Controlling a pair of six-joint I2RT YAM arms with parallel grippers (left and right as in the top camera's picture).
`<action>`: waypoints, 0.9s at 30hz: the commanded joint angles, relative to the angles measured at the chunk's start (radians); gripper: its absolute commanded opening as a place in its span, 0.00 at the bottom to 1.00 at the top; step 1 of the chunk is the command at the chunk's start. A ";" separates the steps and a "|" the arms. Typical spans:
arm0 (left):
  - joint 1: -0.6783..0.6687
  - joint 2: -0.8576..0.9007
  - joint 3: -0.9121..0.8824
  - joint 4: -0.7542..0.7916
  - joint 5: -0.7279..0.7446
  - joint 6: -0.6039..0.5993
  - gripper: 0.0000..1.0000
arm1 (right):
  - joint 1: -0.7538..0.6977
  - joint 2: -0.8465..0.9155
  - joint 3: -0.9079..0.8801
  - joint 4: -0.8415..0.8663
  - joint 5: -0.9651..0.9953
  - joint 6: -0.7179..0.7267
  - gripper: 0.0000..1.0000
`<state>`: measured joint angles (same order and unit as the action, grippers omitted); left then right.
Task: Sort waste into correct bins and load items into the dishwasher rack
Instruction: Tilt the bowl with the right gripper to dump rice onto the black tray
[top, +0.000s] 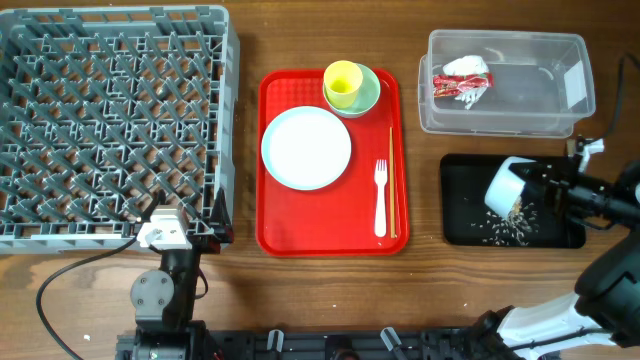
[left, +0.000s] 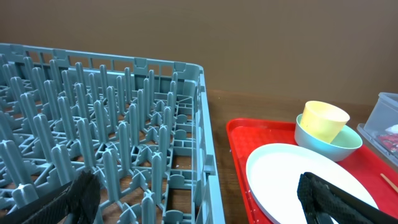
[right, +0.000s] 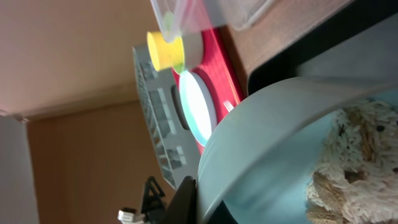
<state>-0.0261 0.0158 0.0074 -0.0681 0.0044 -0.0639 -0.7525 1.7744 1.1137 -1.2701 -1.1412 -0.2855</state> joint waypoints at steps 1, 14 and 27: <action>-0.004 -0.003 -0.002 -0.005 -0.010 0.016 1.00 | -0.030 -0.009 -0.004 -0.003 -0.080 -0.002 0.04; -0.004 -0.003 -0.002 -0.005 -0.010 0.016 1.00 | -0.044 -0.009 -0.005 -0.039 -0.118 0.000 0.04; -0.004 -0.003 -0.002 -0.005 -0.010 0.016 1.00 | -0.059 -0.009 -0.005 0.090 -0.203 0.177 0.04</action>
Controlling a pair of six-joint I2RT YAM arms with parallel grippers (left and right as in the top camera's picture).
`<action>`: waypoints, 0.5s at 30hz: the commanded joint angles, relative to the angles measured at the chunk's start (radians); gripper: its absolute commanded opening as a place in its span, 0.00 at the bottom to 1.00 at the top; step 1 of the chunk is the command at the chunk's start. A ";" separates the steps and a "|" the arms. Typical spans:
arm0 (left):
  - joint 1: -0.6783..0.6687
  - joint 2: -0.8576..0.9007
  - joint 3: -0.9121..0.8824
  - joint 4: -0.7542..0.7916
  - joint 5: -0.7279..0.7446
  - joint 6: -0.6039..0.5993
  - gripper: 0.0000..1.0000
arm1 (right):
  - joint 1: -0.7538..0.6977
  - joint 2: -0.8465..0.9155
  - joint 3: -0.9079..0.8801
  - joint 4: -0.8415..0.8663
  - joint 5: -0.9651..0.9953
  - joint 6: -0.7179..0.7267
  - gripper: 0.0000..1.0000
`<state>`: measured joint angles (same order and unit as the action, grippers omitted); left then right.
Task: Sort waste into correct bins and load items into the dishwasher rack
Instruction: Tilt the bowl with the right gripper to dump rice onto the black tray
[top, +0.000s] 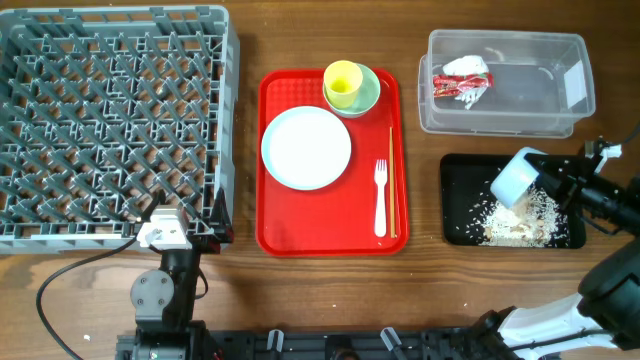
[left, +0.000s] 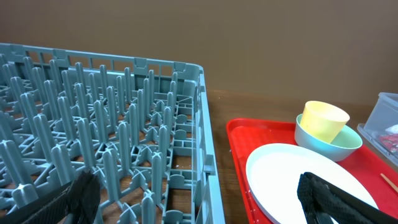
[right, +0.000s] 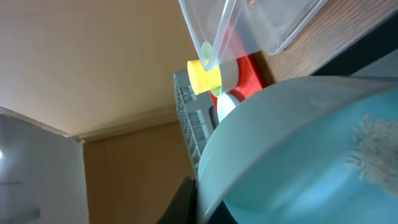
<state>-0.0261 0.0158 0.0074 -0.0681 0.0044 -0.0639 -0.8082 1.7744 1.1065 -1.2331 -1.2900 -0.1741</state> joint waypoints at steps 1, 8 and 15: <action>-0.004 -0.003 -0.002 -0.005 -0.010 0.016 1.00 | -0.003 -0.009 0.002 0.116 -0.039 0.157 0.04; -0.004 -0.003 -0.002 -0.005 -0.010 0.016 1.00 | -0.005 -0.003 0.001 0.091 -0.068 0.284 0.04; -0.004 -0.003 -0.002 -0.005 -0.010 0.016 1.00 | -0.005 0.002 0.001 0.097 -0.158 0.219 0.04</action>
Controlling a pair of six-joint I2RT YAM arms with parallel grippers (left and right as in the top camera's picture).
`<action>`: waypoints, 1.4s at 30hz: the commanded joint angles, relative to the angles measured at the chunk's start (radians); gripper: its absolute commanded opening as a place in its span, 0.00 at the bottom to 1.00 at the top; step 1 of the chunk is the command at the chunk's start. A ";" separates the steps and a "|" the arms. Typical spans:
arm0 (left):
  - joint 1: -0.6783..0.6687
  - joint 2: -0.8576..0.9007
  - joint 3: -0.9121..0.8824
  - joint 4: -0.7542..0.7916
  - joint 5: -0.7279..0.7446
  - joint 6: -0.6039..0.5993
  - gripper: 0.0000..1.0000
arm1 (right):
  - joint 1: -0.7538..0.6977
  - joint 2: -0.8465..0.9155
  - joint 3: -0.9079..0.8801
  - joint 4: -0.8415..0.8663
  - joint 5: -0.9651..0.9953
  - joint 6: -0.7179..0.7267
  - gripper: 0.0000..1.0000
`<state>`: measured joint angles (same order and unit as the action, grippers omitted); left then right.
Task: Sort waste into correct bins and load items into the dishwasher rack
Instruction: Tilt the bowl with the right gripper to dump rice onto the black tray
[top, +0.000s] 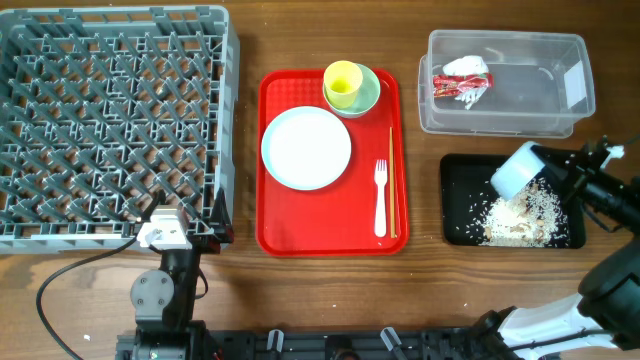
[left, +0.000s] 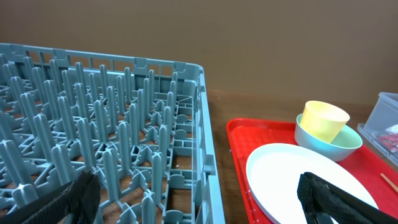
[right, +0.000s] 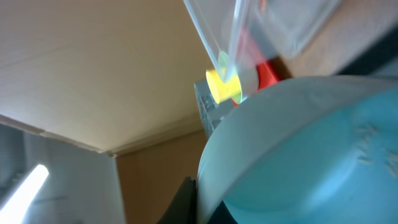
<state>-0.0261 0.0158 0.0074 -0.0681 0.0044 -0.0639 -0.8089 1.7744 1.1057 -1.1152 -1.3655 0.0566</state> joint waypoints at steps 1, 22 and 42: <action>-0.004 -0.003 -0.002 -0.005 -0.010 0.016 1.00 | -0.004 0.002 0.002 -0.089 -0.129 -0.117 0.04; -0.004 -0.003 -0.002 -0.005 -0.010 0.016 1.00 | -0.004 -0.006 0.002 -0.067 0.018 -0.179 0.04; -0.004 -0.003 -0.002 -0.005 -0.010 0.016 1.00 | 0.459 -0.378 0.075 0.062 0.649 0.315 0.04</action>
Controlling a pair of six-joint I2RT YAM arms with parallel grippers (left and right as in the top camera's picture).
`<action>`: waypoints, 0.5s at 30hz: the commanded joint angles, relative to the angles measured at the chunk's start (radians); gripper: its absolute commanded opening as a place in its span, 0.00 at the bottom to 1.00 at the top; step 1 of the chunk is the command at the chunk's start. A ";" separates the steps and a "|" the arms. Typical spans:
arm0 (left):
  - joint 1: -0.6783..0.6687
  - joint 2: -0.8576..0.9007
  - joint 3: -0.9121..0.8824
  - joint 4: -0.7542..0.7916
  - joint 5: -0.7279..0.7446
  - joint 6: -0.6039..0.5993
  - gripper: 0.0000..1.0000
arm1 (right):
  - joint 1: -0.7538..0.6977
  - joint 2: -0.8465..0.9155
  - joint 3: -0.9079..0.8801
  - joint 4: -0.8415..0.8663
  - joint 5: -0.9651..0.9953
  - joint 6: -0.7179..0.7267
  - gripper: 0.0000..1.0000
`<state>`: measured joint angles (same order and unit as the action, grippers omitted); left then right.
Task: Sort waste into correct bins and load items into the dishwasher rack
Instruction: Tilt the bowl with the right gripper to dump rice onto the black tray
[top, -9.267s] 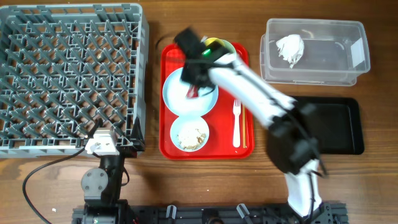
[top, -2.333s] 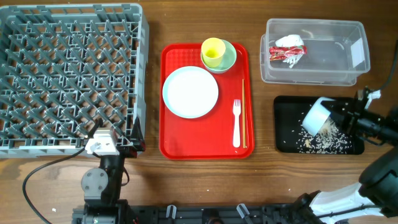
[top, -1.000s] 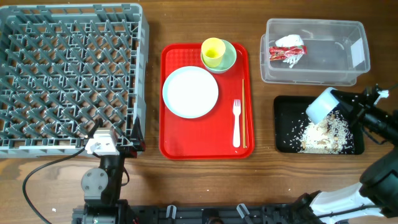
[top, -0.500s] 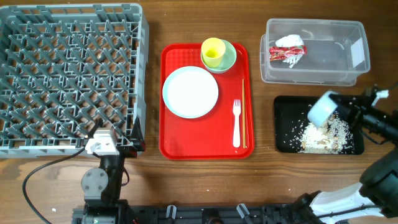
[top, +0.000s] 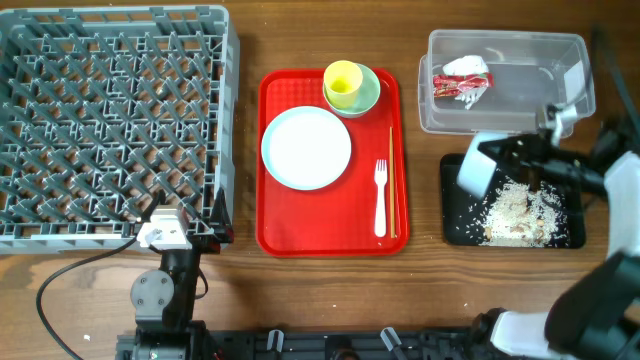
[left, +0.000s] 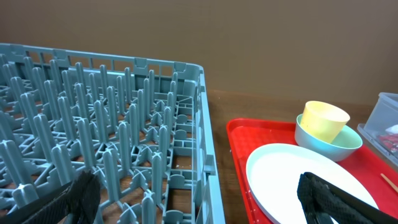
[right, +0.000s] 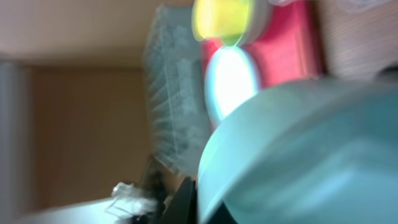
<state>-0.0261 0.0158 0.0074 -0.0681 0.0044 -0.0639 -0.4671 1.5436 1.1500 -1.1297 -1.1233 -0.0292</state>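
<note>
My right gripper is shut on the rim of a light-blue bowl, held on its side over the left edge of the black tray. A pile of rice lies in that tray. In the right wrist view the bowl fills the blurred frame and no rice shows in it. The red tray carries a white plate, a yellow cup inside a green bowl, a white fork and a chopstick. My left gripper rests open by the rack's near right corner.
The grey dishwasher rack fills the left side of the table. A clear plastic bin with red and white wrappers stands behind the black tray. A cable trails from the left arm at the front.
The right gripper has carried the bowl leftwards, from over the rice pile to the black tray's left edge, and the wrist has turned. The left arm has not moved.
The bowl was tipped over the black tray with rice still inside and only scattered grains below. Then a pile of rice lay in the tray and the bowl looked nearly bare. It stayed tipped there, and now it hangs at the tray's left edge.
</note>
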 joint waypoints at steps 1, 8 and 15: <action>-0.004 -0.003 -0.002 -0.005 -0.010 0.016 1.00 | 0.176 -0.206 0.031 0.103 0.522 0.497 0.04; -0.004 -0.003 -0.002 -0.005 -0.010 0.016 1.00 | 0.208 -0.277 0.027 0.170 0.526 0.587 0.04; -0.004 -0.003 -0.002 -0.005 -0.010 0.016 1.00 | 0.146 -0.125 0.026 0.277 -0.088 0.455 0.04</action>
<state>-0.0261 0.0158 0.0074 -0.0681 0.0044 -0.0639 -0.2722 1.3544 1.1660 -0.8822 -0.8936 0.4400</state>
